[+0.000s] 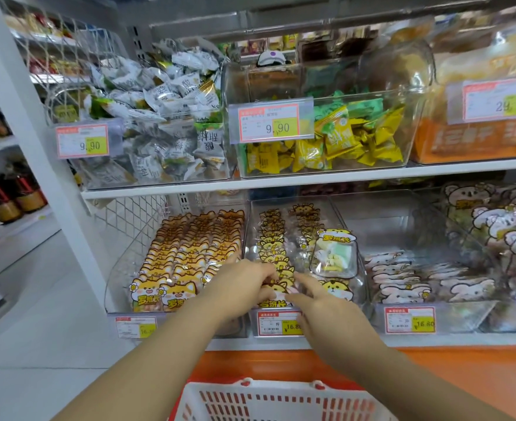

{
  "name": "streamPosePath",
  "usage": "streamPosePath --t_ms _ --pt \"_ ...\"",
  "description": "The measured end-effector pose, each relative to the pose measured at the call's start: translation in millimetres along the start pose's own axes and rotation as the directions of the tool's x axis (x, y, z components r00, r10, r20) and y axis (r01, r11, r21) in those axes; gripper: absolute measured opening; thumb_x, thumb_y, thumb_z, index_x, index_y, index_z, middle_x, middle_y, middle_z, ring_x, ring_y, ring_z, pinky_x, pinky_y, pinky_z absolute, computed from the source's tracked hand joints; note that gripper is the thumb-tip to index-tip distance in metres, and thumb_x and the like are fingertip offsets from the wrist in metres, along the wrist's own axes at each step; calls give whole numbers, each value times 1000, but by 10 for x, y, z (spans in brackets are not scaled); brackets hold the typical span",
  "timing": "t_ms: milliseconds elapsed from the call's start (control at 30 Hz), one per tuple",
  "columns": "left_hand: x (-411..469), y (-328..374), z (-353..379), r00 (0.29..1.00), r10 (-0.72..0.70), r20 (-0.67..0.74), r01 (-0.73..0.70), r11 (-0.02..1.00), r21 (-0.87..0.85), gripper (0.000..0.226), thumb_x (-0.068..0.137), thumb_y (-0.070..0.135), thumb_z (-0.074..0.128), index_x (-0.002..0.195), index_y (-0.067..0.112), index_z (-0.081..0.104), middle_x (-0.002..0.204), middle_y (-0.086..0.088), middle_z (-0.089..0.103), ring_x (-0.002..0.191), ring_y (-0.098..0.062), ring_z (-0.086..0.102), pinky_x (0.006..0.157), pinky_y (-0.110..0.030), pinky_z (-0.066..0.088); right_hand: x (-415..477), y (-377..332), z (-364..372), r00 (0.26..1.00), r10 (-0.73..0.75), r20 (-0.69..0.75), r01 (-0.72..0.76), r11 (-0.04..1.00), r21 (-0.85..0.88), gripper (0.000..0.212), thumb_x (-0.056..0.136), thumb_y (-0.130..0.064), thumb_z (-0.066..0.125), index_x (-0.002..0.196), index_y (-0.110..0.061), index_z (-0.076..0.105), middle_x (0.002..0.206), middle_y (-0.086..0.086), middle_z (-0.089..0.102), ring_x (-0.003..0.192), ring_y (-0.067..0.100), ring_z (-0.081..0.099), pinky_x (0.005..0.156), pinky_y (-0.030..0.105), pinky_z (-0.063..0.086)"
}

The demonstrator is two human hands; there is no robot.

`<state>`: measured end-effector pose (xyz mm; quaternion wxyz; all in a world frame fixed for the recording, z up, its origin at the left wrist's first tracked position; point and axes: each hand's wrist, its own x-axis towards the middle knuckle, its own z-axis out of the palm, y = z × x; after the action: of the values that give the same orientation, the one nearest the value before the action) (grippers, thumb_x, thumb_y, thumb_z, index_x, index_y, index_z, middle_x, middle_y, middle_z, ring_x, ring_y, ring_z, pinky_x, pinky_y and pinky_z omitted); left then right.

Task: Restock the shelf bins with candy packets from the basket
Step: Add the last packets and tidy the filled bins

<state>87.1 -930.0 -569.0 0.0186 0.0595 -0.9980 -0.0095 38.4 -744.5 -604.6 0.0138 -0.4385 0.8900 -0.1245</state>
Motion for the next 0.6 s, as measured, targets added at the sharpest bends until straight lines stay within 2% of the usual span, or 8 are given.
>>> streamPosePath --t_ms 100,200,367,433,500,600 --pt "57 88 41 999 23 -23 -21 996 84 23 96 40 59 116 29 61 104 2 73 108 -22 62 124 -43 10 45 29 -6 999 12 40 -7 992 -126 40 95 -13 54 132 -29 53 159 -7 15 91 26 68 71 37 57" --pt "65 183 41 998 65 -8 -62 978 198 18 99 34 56 113 26 62 104 1 73 107 -22 64 124 -47 7 56 12 -12 994 25 102 -5 981 -192 42 92 -4 53 130 -19 49 152 -2 20 88 29 66 67 37 53" --pt "-35 74 -21 999 51 15 -53 959 279 15 96 32 54 110 27 56 98 2 72 100 -21 66 123 -51 0 -22 -55 -66 995 28 98 -12 988 -154 42 94 -8 51 135 -16 44 150 2 19 85 31 63 65 38 48" --pt "-67 24 -36 999 40 33 -49 942 333 17 95 28 58 111 25 53 96 3 71 97 -22 67 123 -53 2 -66 -70 -81 996 39 84 -29 993 -116 39 96 -13 49 135 -18 45 143 1 26 88 28 62 71 38 51" --pt "-82 46 -42 998 46 52 -62 925 375 20 94 19 60 111 21 50 95 1 69 96 -23 67 123 -54 4 -88 -75 -64 994 40 100 -32 996 -81 41 98 -16 47 138 -20 44 141 0 35 98 26 63 82 40 54" --pt "-92 103 -66 996 49 74 -73 932 356 27 92 3 57 111 18 45 97 -3 67 98 -27 65 124 -52 7 -83 -74 -44 990 37 136 -30 998 -54 45 99 -21 48 143 -21 40 141 -1 43 114 25 58 91 43 52"
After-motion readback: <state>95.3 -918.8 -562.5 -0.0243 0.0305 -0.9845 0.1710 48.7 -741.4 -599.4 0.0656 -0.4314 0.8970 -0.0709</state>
